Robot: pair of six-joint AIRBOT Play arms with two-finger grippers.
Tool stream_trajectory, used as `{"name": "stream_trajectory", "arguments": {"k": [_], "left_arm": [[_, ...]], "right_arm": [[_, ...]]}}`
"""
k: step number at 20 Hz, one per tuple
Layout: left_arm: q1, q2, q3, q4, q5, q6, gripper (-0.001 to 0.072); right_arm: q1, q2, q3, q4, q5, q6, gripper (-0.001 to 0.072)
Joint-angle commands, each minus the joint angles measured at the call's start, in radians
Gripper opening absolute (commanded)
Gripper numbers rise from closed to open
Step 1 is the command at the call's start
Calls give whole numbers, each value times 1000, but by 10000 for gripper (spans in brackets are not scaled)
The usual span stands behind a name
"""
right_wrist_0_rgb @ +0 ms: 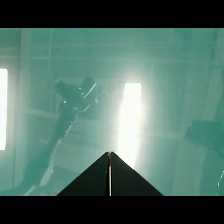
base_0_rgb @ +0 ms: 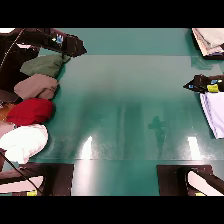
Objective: Fold the shirts.
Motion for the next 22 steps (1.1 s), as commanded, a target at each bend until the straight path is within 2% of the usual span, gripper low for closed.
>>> {"name": "stream_trajectory", "arguments": {"k": [1,13,15,17,19,22], "left_arm": [[0,1,0,0,0,0,26],[0,1,0,-3,4,-2,26],[0,0,0,-7,111,-11,26],[0,1,0,-6,150,-7,26],[0,0,0,29,159,23,27],[0,-5,0,220,253,23,56]], "right_arm": [[1,0,1,0,-5,0,20],[1,0,1,1,-2,0,19],[1,0,1,1,-2,0,20],[1,0,1,0,-4,0,20],[1,0,1,1,-2,0,20],[1,0,1,1,-1,1,19]]}}
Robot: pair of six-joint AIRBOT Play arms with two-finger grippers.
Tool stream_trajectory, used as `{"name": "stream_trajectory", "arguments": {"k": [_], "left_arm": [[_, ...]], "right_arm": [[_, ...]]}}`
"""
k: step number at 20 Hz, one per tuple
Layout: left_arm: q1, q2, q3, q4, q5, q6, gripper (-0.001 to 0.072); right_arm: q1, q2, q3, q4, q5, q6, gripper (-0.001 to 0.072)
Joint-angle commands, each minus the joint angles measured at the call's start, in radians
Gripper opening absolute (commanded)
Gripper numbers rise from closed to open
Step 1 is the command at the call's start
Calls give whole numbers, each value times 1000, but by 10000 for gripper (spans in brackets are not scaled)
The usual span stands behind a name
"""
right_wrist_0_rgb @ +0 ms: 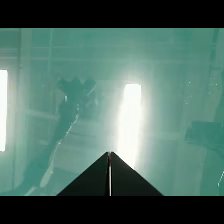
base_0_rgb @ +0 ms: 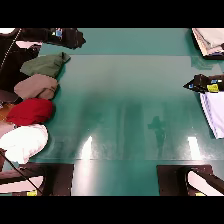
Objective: Fold the shirts.
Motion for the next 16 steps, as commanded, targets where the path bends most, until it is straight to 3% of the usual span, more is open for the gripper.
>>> {"name": "stream_trajectory", "arguments": {"k": [1,4,9,12,16], "left_arm": [[7,-16,0,253,95,-3,56],[85,-100,0,460,84,-112,56],[277,-260,0,443,182,-244,57],[345,-314,0,365,257,-250,58],[392,-378,0,323,265,-258,59]], "right_arm": [[0,0,1,1,4,0,19],[0,0,1,2,22,0,19],[1,0,1,7,31,0,19],[1,0,1,8,31,1,20],[1,0,1,8,32,12,20]]}}
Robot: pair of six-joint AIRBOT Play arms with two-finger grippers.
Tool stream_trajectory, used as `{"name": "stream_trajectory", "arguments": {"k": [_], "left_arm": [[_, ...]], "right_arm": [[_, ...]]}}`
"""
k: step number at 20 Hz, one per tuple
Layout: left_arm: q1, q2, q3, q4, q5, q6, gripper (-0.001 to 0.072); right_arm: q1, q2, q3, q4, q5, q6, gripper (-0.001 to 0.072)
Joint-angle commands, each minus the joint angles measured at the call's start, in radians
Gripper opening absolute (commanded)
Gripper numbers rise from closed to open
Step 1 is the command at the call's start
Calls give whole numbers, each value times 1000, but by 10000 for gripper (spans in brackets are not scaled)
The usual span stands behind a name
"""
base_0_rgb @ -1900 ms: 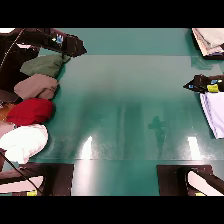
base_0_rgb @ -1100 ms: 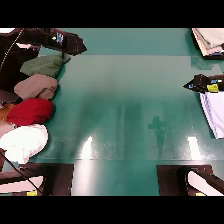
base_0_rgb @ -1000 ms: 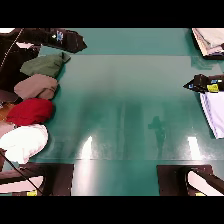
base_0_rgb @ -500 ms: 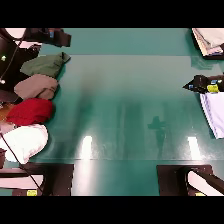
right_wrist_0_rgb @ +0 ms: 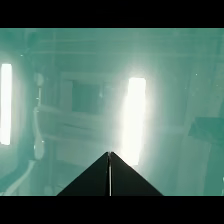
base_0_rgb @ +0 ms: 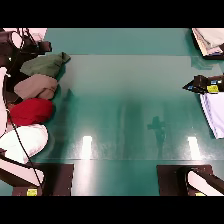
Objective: Fold the shirts.
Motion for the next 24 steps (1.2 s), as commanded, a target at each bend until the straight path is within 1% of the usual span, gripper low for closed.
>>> {"name": "stream_trajectory", "arguments": {"k": [1,7,8,9,10,15,18,22,23,24], "left_arm": [[58,-68,0,-55,19,-19,58],[73,-75,2,-56,66,-17,60],[73,-75,2,-56,68,-16,70],[73,-76,1,-56,64,-11,700],[73,-78,1,-60,66,-15,720],[73,-121,1,16,49,-10,720],[73,-182,1,19,29,-10,720],[73,-217,1,25,33,-10,720],[73,-216,2,24,36,-10,611],[73,-210,2,24,32,-10,340]], "right_arm": [[1,0,1,1,3,5,19],[1,0,1,1,5,5,20],[1,0,1,1,5,5,20],[1,0,1,1,4,5,19],[1,0,1,1,4,5,20],[1,0,1,1,4,5,20],[2,0,1,1,5,5,19],[2,0,1,1,4,5,19],[2,0,1,1,4,5,20],[2,0,1,1,4,5,20]]}}
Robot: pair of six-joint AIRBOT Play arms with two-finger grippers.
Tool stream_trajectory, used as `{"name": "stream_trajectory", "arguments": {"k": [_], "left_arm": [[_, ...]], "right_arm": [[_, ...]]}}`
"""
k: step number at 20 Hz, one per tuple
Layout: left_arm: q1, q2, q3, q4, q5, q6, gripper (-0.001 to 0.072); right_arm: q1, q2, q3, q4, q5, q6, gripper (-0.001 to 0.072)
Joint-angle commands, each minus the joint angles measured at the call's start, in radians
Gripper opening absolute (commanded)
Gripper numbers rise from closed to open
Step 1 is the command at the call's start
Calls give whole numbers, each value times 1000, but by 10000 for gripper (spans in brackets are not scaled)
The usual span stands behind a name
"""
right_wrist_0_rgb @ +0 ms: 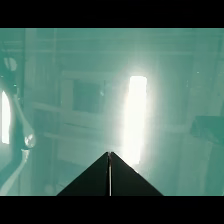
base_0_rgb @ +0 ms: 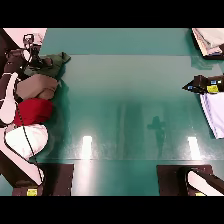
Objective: Fold the shirts.
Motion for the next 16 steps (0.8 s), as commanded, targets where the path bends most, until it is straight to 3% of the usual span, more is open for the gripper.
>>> {"name": "stream_trajectory", "arguments": {"k": [1,2,5,7,11,16], "left_arm": [[0,-3,5,3,-14,1,72],[0,-3,25,-1,-42,1,33],[-5,8,148,-3,-185,0,25],[-26,72,234,-27,-199,1,25],[-141,343,270,-60,-193,142,25],[-314,624,261,-288,-411,273,25]], "right_arm": [[0,0,1,0,-3,0,19],[0,0,1,0,-6,0,20],[-2,1,13,0,-58,3,20],[-2,0,76,1,-100,15,19],[-2,0,272,0,-162,15,19],[-2,0,451,0,-175,15,19]]}}
